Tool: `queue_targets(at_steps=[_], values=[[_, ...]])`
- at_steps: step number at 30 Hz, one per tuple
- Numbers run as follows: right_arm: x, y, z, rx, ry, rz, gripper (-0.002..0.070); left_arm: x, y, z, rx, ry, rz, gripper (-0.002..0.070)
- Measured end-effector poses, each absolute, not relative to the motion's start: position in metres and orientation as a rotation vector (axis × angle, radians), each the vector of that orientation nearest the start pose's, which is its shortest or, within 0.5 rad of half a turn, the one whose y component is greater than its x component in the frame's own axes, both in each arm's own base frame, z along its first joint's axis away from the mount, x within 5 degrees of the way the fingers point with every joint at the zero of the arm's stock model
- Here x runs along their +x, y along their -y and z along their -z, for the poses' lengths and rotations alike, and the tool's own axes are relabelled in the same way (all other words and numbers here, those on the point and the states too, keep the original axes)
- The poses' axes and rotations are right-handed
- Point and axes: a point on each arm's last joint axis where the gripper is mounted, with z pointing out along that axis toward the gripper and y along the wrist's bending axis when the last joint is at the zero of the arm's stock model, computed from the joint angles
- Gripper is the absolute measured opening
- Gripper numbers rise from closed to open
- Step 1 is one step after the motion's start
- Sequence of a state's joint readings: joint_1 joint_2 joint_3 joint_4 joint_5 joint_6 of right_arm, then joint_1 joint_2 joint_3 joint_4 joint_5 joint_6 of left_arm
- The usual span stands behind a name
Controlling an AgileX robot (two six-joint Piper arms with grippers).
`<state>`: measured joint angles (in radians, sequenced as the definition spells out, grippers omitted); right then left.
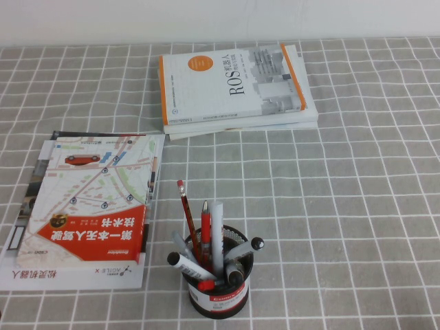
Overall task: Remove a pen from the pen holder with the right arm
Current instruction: 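Take a marker out of the pen holder and lay it on the table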
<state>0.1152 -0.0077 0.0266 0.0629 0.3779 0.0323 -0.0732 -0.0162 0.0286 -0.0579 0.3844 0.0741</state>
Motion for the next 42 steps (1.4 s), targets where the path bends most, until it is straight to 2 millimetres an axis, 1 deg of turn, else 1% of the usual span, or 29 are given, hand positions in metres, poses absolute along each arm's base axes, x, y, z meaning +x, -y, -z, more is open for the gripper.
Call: queue_targets(at_steps=[24, 30, 38, 42], values=[[0.052, -0.008, -0.171, -0.032, -1.877, -0.174, -0.0013, 0.052, 0.006, -0.17, 0.103, -1.877, 0.057, -0.0003], [0.054, -0.013, -0.181, 0.098, -1.777, -0.349, -0.0012, 0.052, 0.006, -0.17, 0.103, -1.877, 0.057, -0.0003], [0.056, -0.011, -0.198, 0.381, -1.56, -0.63, -0.0013, 0.052, 0.006, -0.17, 0.103, -1.877, 0.057, -0.0003], [0.056, -0.009, -0.201, 0.435, -1.517, -0.67, -0.0013, 0.052, 0.006, -0.17, 0.103, -1.877, 0.057, -0.0003]])
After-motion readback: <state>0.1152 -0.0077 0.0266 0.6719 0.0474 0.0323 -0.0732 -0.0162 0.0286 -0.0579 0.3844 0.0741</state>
